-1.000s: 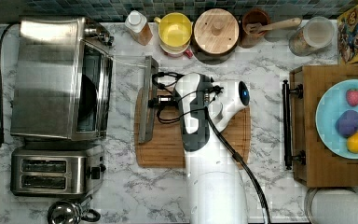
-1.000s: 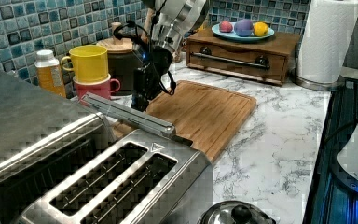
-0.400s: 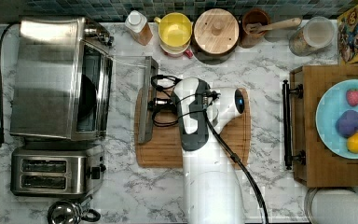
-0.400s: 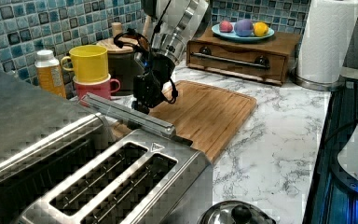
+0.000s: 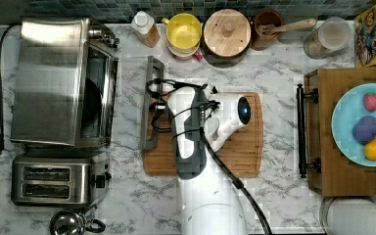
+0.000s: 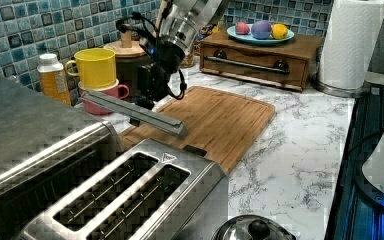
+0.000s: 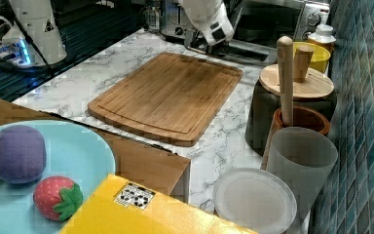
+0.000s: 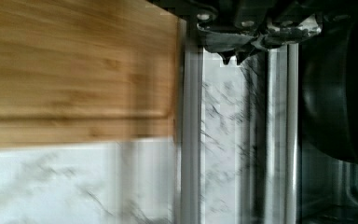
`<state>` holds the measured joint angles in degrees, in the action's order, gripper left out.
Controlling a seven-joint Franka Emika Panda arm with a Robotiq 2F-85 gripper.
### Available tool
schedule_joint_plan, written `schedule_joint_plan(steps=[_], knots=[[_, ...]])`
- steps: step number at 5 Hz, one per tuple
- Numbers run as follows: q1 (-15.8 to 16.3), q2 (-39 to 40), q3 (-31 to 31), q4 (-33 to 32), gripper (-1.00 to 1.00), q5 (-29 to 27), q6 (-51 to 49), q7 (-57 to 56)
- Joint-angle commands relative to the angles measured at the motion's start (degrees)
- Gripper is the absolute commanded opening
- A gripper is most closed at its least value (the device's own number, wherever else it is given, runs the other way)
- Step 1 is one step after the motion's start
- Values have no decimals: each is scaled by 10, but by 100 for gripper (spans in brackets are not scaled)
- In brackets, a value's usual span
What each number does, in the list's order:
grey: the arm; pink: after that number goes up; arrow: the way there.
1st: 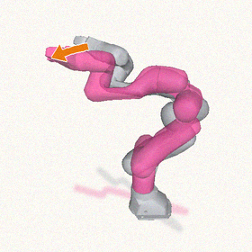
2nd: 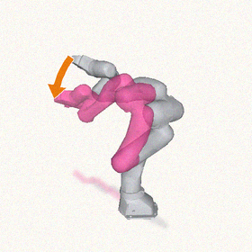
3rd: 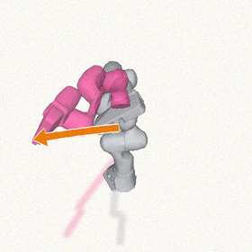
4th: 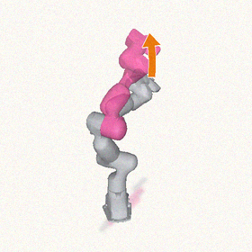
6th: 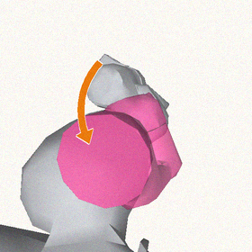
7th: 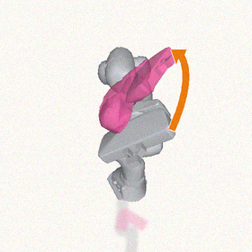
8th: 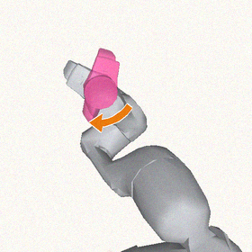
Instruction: Close the oven.
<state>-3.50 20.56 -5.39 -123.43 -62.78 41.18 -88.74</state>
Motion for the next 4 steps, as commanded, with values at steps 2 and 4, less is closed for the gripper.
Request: schedule_joint_plan(steps=[2,4], knots=[[172,-115,-70,111,-100,387,124,403],[217,-114,-67,170,-100,602,71,630]])
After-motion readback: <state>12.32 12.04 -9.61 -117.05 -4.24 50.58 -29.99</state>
